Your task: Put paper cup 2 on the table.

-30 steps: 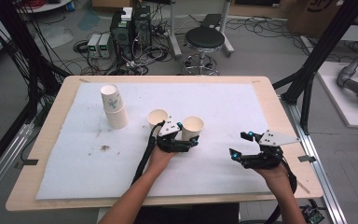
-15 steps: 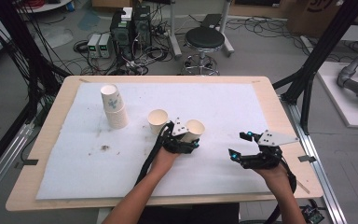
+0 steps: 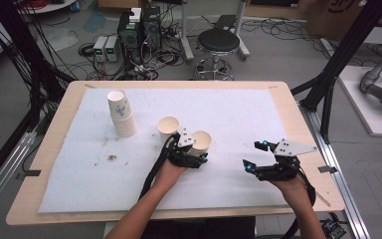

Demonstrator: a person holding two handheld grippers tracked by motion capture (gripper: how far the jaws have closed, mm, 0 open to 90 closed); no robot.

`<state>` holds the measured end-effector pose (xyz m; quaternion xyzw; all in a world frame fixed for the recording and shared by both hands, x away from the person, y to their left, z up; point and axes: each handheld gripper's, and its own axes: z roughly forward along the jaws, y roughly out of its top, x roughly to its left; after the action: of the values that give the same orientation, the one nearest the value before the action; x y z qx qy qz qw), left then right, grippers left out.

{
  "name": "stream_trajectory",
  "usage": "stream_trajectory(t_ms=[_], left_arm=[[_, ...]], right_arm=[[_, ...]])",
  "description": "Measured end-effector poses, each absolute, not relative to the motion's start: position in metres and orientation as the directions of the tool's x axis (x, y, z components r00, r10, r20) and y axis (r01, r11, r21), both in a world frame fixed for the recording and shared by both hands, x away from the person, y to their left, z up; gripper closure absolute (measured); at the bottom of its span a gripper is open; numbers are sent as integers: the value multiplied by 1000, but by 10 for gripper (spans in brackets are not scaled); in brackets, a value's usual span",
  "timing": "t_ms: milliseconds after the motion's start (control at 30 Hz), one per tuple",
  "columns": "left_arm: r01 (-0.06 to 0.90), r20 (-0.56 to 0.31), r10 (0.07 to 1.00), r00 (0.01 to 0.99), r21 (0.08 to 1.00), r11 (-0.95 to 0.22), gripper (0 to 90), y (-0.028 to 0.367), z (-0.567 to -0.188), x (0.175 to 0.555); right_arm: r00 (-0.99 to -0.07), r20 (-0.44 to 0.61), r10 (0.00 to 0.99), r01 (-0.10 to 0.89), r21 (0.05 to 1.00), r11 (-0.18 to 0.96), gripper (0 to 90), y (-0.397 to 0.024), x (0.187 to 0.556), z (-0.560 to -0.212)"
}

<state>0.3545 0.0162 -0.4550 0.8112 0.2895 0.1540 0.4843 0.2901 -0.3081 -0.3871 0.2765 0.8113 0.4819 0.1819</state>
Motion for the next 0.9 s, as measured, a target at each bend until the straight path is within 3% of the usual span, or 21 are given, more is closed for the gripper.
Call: stream_trajectory(t_ms=[533, 900], left_arm=[[224, -57, 554, 831, 945, -239, 199, 82, -430, 310], [164, -79, 626, 776, 983, -79, 158, 154, -419, 303]], right_arm=[[-774, -38, 633, 267, 886, 379, 219, -306, 289, -390], [-756, -49, 653, 253, 897, 361, 216, -307, 288, -392]])
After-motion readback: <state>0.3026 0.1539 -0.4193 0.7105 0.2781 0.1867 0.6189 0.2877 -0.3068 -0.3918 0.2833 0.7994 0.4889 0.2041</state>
